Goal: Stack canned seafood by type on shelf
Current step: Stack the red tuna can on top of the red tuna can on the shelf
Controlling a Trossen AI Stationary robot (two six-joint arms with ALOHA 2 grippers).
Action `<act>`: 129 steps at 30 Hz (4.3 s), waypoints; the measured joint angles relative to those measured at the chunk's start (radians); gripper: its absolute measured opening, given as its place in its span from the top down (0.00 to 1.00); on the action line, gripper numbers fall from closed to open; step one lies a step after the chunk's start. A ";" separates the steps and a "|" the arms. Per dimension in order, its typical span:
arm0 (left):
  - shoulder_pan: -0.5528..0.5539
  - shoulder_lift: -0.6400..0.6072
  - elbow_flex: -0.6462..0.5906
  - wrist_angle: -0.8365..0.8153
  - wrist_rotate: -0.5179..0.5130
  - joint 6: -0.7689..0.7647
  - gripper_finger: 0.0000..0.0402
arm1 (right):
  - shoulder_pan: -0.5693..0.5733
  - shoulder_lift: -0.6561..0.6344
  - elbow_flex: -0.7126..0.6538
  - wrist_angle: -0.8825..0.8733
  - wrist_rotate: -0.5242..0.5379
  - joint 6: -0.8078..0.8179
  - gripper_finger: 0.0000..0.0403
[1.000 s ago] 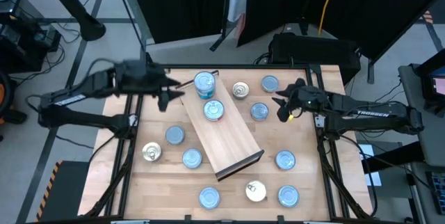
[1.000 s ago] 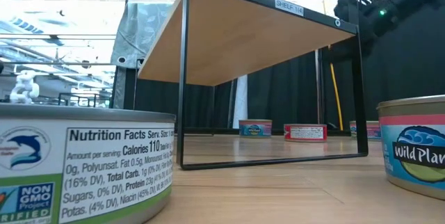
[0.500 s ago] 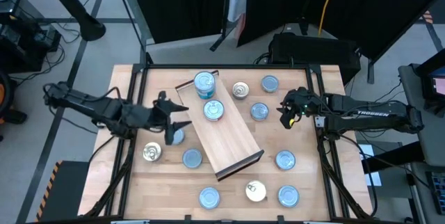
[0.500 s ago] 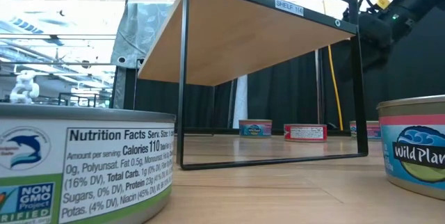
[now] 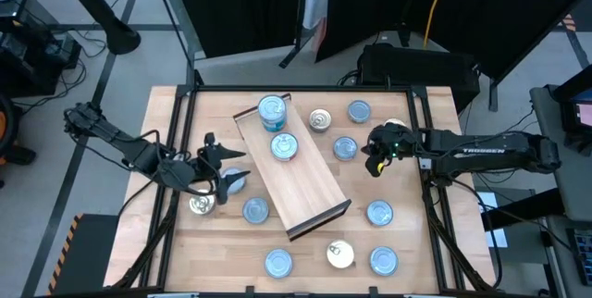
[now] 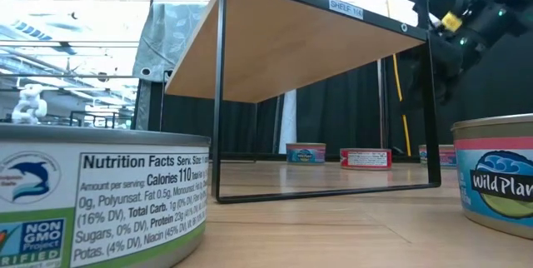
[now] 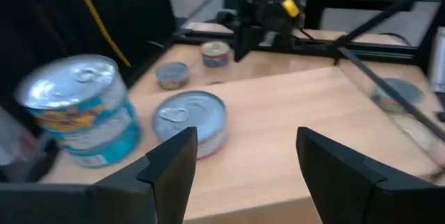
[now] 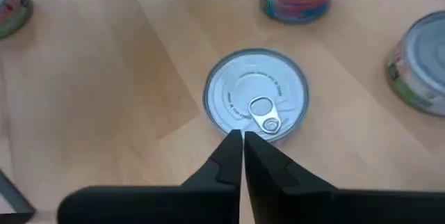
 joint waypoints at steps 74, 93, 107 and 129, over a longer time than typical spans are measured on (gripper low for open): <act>0.002 0.059 0.000 -0.019 0.085 -0.036 0.39 | -0.104 0.246 0.205 0.052 -0.109 -0.531 0.21; 0.002 0.059 0.000 -0.020 0.084 -0.040 0.39 | -0.125 0.496 0.204 0.231 -0.179 -0.556 0.19; 0.002 0.059 0.000 -0.022 0.084 -0.033 0.39 | -0.151 0.578 0.204 0.238 -0.184 -0.556 0.53; 0.002 0.059 0.000 -0.027 0.083 -0.033 0.39 | -0.148 0.134 0.348 0.010 -0.123 -0.392 0.67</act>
